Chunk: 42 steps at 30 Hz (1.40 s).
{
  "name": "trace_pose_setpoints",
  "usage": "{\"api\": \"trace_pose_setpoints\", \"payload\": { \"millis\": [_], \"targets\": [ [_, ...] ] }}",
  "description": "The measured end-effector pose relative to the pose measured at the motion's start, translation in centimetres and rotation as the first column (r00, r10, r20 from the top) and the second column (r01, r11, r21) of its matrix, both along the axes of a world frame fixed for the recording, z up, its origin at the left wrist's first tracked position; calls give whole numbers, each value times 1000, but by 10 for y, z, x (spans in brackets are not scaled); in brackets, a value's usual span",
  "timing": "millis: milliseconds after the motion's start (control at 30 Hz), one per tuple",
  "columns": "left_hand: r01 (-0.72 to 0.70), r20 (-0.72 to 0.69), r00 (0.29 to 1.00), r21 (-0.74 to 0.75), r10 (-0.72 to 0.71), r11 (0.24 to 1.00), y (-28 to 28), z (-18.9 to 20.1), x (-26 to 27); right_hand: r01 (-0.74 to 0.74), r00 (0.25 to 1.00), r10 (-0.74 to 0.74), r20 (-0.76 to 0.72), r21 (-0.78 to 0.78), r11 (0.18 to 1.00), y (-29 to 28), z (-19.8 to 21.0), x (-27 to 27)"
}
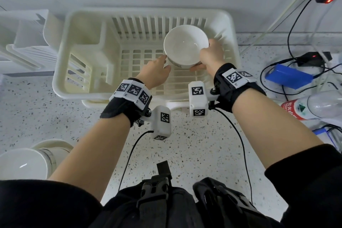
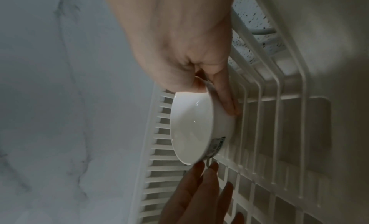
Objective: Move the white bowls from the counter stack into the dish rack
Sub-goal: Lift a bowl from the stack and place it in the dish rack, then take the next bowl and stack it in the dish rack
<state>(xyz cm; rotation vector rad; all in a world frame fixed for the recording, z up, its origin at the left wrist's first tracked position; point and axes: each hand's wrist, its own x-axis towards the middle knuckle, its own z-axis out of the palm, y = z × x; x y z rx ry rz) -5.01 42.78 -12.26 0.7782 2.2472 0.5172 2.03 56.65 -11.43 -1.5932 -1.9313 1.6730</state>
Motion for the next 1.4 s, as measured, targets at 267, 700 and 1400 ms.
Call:
{"api": "trace_pose_setpoints", "payload": {
  "millis": [267,700,1400],
  "targets": [
    [-8,-29,1000,2,8,1000,11,-4,1,-47,998,46,32,22,999,5,-5,0],
    [50,-90,994,-62,-55,997,-20,32,35,-233,968,245,-46,190,954,-22,38,34],
    [-402,-88,881,379,465,834,-287,84,101,-275,658,688,-307,752,599,-284,77,85]
  ]
}}
